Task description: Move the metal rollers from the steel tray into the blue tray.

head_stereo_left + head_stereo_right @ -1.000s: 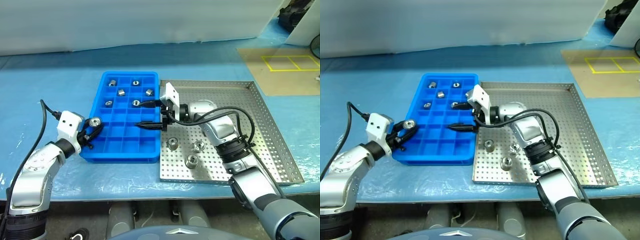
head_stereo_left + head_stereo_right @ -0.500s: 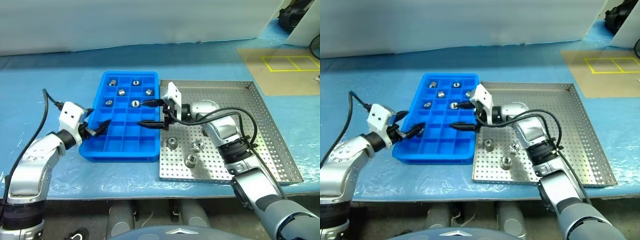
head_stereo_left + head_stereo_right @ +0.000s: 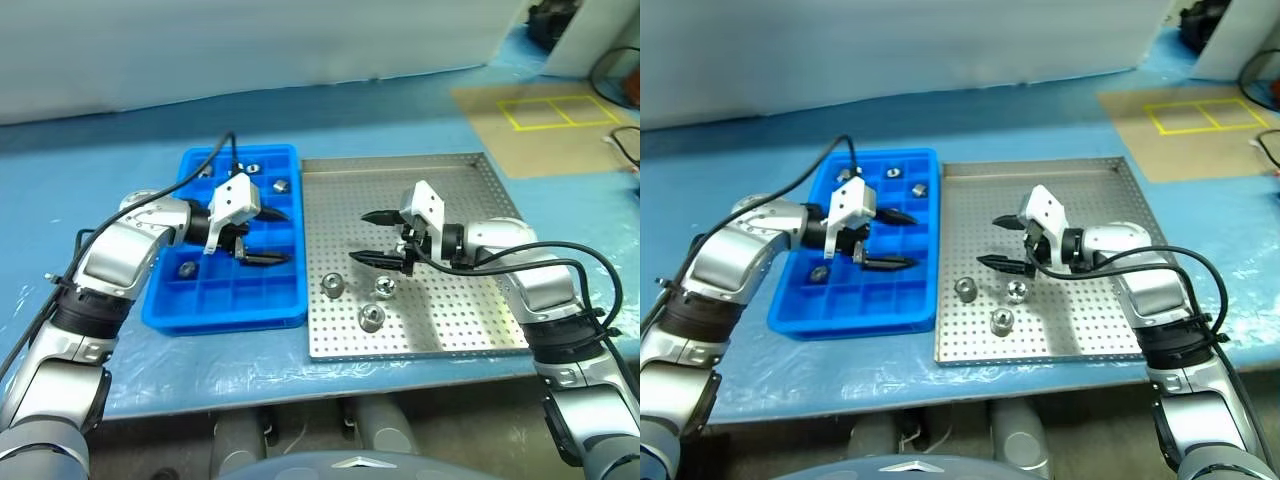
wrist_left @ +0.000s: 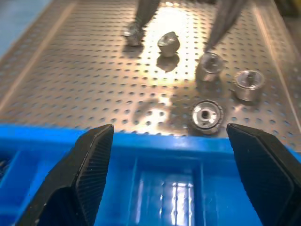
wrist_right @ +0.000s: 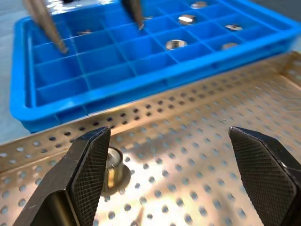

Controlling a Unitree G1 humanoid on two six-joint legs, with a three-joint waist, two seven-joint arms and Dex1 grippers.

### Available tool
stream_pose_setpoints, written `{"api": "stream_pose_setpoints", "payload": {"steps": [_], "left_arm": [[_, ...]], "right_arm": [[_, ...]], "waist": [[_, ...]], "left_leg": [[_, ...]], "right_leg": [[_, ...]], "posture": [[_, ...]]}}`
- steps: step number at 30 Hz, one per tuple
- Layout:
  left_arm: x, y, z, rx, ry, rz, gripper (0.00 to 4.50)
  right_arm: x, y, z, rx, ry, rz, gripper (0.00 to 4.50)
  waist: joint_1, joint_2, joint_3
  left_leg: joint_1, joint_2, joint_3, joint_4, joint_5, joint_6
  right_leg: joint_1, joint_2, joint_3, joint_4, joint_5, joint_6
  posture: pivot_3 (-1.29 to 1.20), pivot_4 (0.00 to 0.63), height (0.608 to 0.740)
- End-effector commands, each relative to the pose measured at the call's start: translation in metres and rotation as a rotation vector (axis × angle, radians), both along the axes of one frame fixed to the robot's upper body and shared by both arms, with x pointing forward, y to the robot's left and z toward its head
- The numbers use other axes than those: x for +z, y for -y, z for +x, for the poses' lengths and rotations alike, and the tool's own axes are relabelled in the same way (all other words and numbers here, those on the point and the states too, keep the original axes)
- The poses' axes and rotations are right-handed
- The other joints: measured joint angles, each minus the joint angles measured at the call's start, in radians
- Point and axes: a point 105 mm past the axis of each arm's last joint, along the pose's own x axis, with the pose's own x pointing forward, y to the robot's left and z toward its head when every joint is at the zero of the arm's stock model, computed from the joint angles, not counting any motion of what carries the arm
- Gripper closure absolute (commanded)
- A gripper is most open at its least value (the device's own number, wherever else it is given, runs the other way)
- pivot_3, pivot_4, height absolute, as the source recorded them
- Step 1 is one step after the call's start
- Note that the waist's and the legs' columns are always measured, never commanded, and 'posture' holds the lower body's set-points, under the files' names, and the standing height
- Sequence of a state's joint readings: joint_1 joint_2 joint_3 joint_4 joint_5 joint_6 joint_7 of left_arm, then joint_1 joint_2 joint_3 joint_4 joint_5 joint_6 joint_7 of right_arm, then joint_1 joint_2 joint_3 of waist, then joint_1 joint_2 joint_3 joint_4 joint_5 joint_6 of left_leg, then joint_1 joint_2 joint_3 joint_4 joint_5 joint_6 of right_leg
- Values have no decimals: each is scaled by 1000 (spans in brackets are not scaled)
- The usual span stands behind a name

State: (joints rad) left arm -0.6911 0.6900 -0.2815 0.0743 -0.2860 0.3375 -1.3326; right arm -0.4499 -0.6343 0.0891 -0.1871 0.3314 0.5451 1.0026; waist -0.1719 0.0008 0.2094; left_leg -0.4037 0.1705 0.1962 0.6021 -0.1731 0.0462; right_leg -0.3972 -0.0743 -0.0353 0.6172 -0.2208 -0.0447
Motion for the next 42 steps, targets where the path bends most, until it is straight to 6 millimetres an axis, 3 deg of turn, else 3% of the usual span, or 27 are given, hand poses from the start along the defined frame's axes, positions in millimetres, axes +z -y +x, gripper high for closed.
{"api": "stream_pose_setpoints", "payload": {"steps": [1,7,15,21,28,37,42], "left_arm": [[-1,7,2,-122,-5,64,452],[-8,21,1,-308,-61,197,452],[-33,19,1,-410,-20,397,452],[-41,20,3,-411,-8,446,452],[-64,7,0,-410,0,521,452],[-78,-12,5,-376,31,585,452],[-79,-12,5,-353,35,565,1620]], "right_arm": [[9,0,-10,-30,54,8,362],[-3,-1,-29,-99,25,28,362],[-11,-1,-39,-150,-4,46,362],[-14,-3,-42,-163,-19,50,362],[-14,-1,-41,-176,-25,46,362],[-11,-1,-37,-184,-23,49,362],[-10,-3,-36,-170,-23,52,362]], "waist": [[-34,0,0],[-129,0,0],[-224,0,0],[-256,0,0],[-281,0,0],[-314,2,-2],[-323,2,-3]], "left_leg": [[0,0,0,0,-1,1],[-2,-2,3,0,-4,7],[-3,-3,3,0,-6,9],[-2,-4,2,1,-6,10],[-2,-4,1,1,-8,12],[1,-3,0,1,-8,12],[1,-3,-1,2,-8,12]], "right_leg": [[0,0,0,-1,0,0],[2,0,0,-11,2,3],[4,0,-1,-14,-2,12],[8,-1,-1,-17,-3,14],[9,-1,-2,-20,-2,15],[13,-1,-6,-24,-2,17],[15,-1,-8,-29,-1,18]], "posture": [[-874,150,740],[-967,150,740],[-999,150,740],[-996,150,740],[-993,150,740],[-977,150,740],[-959,150,740]]}}
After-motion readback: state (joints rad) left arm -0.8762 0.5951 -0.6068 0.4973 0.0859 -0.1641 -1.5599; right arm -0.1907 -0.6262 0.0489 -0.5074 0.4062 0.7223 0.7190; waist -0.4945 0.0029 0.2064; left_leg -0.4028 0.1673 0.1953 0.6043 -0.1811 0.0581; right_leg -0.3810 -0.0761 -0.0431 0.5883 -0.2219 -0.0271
